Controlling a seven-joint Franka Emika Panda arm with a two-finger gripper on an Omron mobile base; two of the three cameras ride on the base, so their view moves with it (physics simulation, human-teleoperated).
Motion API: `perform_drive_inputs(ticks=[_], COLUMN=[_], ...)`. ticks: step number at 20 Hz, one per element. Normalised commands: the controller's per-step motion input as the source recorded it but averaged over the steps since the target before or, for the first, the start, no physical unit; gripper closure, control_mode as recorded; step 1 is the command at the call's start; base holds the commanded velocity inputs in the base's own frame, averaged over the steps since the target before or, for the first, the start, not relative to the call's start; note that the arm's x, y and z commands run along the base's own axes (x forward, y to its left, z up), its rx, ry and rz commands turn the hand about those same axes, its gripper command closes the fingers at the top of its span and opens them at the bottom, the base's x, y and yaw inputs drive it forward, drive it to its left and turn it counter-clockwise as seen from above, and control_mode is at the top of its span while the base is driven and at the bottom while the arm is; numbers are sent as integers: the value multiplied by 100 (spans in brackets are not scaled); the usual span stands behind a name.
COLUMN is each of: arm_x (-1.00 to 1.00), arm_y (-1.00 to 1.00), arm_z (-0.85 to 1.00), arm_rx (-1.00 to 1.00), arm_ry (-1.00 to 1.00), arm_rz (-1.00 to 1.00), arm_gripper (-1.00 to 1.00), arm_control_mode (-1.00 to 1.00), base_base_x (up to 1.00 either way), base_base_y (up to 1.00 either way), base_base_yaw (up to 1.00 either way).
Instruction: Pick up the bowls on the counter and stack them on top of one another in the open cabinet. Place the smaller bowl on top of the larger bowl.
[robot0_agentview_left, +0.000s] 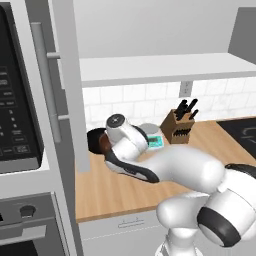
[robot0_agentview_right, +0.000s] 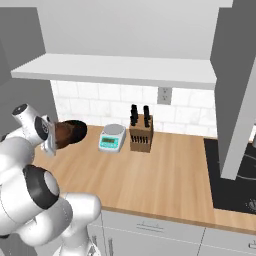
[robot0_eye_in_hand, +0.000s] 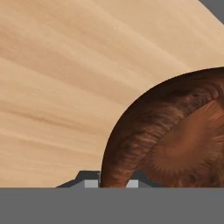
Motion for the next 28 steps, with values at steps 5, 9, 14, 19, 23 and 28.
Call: perform_drive_inputs(ticks=[5, 9, 14, 19, 23, 28], arm_x=[55, 64, 68, 42, 41, 47], arm_y=[22, 1, 4, 12, 14, 17], arm_z=[0, 0, -2, -34, -40, -32], arm_rx=[0, 0, 0, 0, 0, 0], arm_ry=[-9, -1, 0, 0, 0, 0], arm_rz=[-3, 0, 0, 0, 0, 0], arm_gripper=[100, 100, 100, 100, 100, 100], arm_control_mode=[-100, -100, -100, -100, -100, -100], base_base_x=[0, 0, 0, 0, 0, 0], base_base_y=[0, 0, 0, 0, 0, 0], base_base_yaw=[0, 0, 0, 0, 0, 0])
